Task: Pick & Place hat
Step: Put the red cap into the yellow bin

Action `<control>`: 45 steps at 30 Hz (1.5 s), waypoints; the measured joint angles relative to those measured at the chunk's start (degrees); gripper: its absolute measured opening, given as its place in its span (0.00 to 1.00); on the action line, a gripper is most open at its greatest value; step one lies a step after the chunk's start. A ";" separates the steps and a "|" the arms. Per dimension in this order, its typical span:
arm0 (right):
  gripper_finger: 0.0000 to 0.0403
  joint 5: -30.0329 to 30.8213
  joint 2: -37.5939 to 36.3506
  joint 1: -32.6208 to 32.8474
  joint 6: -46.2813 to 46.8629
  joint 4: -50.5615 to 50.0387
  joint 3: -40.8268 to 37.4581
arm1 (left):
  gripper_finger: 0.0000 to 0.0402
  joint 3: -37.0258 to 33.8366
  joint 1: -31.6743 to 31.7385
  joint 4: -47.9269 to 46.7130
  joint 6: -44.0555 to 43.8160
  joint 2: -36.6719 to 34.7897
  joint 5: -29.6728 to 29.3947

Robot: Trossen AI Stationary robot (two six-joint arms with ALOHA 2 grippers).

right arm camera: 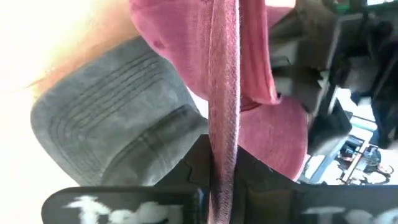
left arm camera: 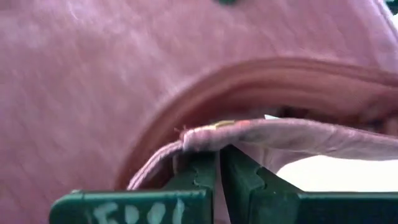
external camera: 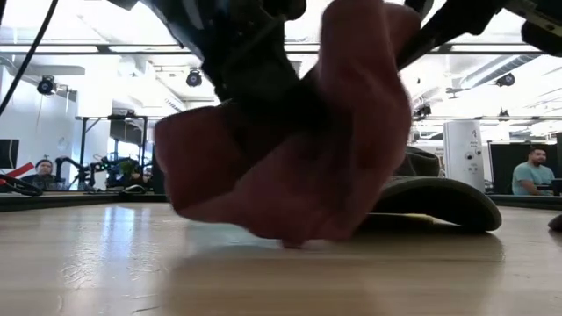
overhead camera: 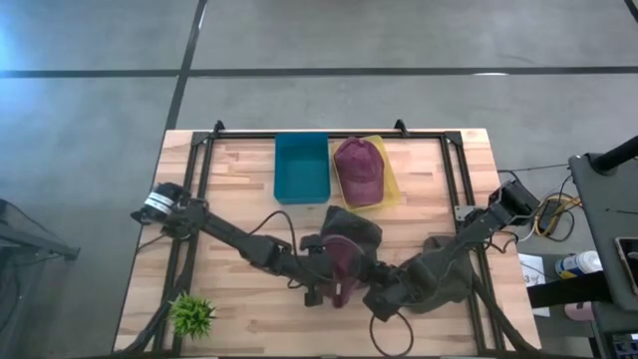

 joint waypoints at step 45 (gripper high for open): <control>0.03 0.01 0.01 -0.09 9.92 -0.79 -0.11 | 0.44 1.98 -13.92 -29.34 24.83 -4.62 -10.08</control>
